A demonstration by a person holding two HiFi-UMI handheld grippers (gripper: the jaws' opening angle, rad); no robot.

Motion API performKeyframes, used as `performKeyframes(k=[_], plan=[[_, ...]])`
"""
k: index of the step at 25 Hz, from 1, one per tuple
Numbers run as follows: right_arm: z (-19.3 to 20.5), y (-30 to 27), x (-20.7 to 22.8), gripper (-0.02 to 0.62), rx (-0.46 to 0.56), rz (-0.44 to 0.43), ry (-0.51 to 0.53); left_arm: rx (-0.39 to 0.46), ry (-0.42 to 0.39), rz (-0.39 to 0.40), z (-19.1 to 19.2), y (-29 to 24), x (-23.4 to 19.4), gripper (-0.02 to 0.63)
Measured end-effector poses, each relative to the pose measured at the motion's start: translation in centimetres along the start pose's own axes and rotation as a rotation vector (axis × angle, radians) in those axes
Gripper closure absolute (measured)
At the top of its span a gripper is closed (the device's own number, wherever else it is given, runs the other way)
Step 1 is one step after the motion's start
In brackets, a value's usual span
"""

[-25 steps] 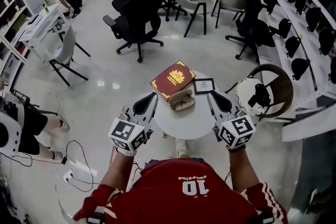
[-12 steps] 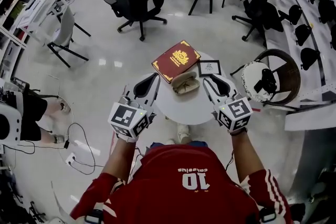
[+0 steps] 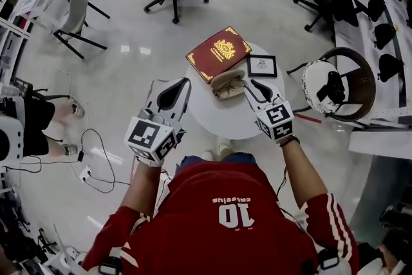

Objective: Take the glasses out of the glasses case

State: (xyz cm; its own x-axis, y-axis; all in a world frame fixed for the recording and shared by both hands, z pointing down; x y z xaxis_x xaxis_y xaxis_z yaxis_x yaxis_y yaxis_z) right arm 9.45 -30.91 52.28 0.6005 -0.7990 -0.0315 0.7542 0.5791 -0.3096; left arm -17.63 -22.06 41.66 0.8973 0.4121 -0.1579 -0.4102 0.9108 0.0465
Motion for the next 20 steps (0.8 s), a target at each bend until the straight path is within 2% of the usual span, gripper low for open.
performKeyframes(k=[3, 6, 16, 20], plan=[[1.8, -1.7, 0.6, 0.491, -0.04, -0.038, -0.023, -0.008, 0.003, 0.006, 0.6, -0.4, -0.3, 0.598], [3.1, -3.3, 1.4, 0.489, -0.07, -0.084, -0.014, -0.04, 0.006, -0.023, 0.9, -1.0, -0.6, 0.598], [9.0, -9.3, 2.2, 0.489, -0.234, -0.325, 0.221, -0.05, 0.022, -0.078, 3.3, -1.3, -1.2, 0.598], [11.0, -11.7, 2.5, 0.489, -0.291, -0.377, 0.27, -0.034, 0.024, -0.094, 4.6, -1.1, -2.0, 0.598]])
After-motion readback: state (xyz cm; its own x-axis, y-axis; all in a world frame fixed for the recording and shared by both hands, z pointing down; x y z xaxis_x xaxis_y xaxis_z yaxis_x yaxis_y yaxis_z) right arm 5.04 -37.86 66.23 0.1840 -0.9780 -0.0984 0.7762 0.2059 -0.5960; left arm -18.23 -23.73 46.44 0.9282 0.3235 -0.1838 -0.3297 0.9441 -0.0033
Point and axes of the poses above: the fingertips, and each gripper's own axes: y backward along the fingers, x to its right, z out of its underside, the point moved 10 cm from there along y, backward along the fingers, and after that the axes turned 11 degrees about x, right-handed, at the moved point
